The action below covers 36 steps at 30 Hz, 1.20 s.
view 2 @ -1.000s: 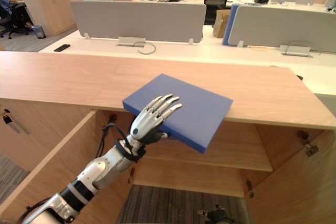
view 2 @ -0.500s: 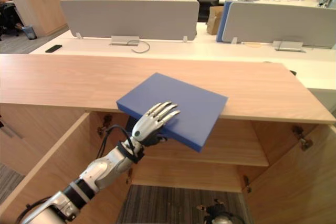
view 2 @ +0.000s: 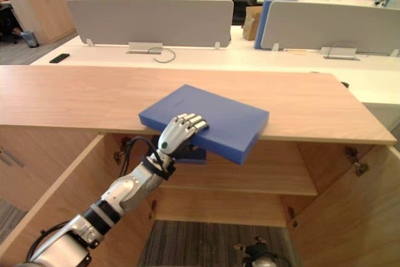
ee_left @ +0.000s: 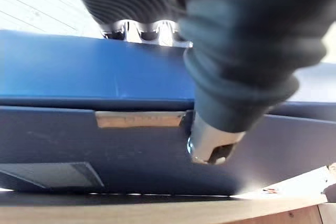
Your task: Walk over to the cabinet, pick up the folder, carry it to the office cabinet, place the folder inside the office cabinet, then close the office cabinet door
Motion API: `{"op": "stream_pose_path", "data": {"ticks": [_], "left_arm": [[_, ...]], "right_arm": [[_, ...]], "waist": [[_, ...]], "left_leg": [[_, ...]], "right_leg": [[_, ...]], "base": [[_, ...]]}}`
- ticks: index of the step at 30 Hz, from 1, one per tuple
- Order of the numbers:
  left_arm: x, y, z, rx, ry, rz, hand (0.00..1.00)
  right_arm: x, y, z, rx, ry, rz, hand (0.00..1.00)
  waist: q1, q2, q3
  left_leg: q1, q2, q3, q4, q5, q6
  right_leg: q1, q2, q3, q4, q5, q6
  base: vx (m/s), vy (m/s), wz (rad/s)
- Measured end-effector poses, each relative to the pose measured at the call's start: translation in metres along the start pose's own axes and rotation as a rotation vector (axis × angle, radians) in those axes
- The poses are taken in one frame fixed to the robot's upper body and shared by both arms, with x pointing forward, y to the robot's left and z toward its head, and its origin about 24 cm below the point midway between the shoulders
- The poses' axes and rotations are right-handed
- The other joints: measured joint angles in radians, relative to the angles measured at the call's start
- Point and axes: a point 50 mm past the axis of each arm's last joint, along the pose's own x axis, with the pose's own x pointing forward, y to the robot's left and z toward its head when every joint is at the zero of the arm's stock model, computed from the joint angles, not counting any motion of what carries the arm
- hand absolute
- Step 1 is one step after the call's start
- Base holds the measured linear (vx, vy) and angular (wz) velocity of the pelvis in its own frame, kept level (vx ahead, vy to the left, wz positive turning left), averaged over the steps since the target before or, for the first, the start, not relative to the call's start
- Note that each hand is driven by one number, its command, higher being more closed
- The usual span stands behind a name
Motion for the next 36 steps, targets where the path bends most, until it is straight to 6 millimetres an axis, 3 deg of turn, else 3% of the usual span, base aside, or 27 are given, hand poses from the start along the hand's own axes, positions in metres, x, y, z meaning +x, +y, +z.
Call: {"op": "stream_pose_path", "data": {"ticks": [11,15,17,20,22,27,31,36], "left_arm": [[0.015,0.008,0.007,0.015,-0.018,0.055,1.00],[0.010,0.051,0.028,-0.102,-0.012,0.274,1.00],[0.011,0.072,0.029,-0.160,0.026,0.393,1.00],[0.001,0.114,0.008,-0.191,0.157,0.623,1.00],[-0.009,0.132,-0.004,-0.197,0.225,0.742,1.00],[-0.033,0.154,-0.018,-0.209,0.324,0.933,1.00],[-0.040,0.166,-0.017,-0.189,0.336,1.024,1.00],[-0.051,0.171,-0.024,-0.235,0.402,1.092,1.00]], "right_arm": [[0.000,0.000,0.001,0.000,-0.003,0.000,0.00],[-0.001,0.004,0.000,-0.012,-0.008,0.006,0.00],[-0.002,0.003,0.005,0.036,-0.040,-0.009,0.00],[-0.014,0.000,0.036,0.112,-0.250,-0.025,0.00],[-0.023,-0.007,0.052,0.164,-0.357,-0.044,0.00],[-0.046,-0.023,0.081,0.279,-0.558,-0.101,0.00],[-0.059,-0.028,0.087,0.360,-0.618,-0.138,0.00],[-0.073,-0.050,0.090,0.475,-0.693,-0.220,0.00]], "waist": [[-0.007,0.001,0.006],[0.004,0.007,0.009],[0.005,0.008,0.009],[0.006,0.015,0.004],[0.006,0.015,0.004],[0.012,0.015,0.003],[0.011,0.018,0.002],[0.004,0.032,-0.008]], "left_leg": [[0.000,0.000,0.001,0.000,-0.001,0.000],[0.000,0.006,0.031,0.000,-0.016,-0.005],[-0.001,0.007,0.036,0.000,-0.018,-0.005],[-0.001,0.015,0.045,0.001,-0.022,-0.007],[-0.001,0.017,0.045,0.001,-0.022,-0.007],[0.002,0.015,0.045,0.002,-0.022,-0.005],[0.002,0.015,0.052,0.002,-0.025,-0.010],[0.001,0.015,0.060,0.002,-0.026,-0.011]], "right_leg": [[0.000,0.000,0.000,0.000,0.000,-0.001],[-0.021,0.002,0.034,0.011,0.004,0.007],[-0.026,0.002,0.041,0.015,0.004,0.008],[-0.046,0.007,0.065,0.032,0.003,0.009],[-0.049,0.010,0.065,0.038,0.003,0.009],[-0.061,0.006,0.071,0.067,-0.007,0.014],[-0.074,0.006,0.083,0.077,-0.008,0.014],[-0.085,0.007,0.096,0.077,-0.008,0.015]], "base": [[0.00,0.000,0.00],[0.01,0.007,-0.22],[0.03,0.009,-0.13],[0.02,0.005,-0.19],[0.00,-0.003,-0.04],[-0.03,0.009,-0.01],[-0.04,0.009,-0.09],[-0.01,0.000,-0.07]]}}
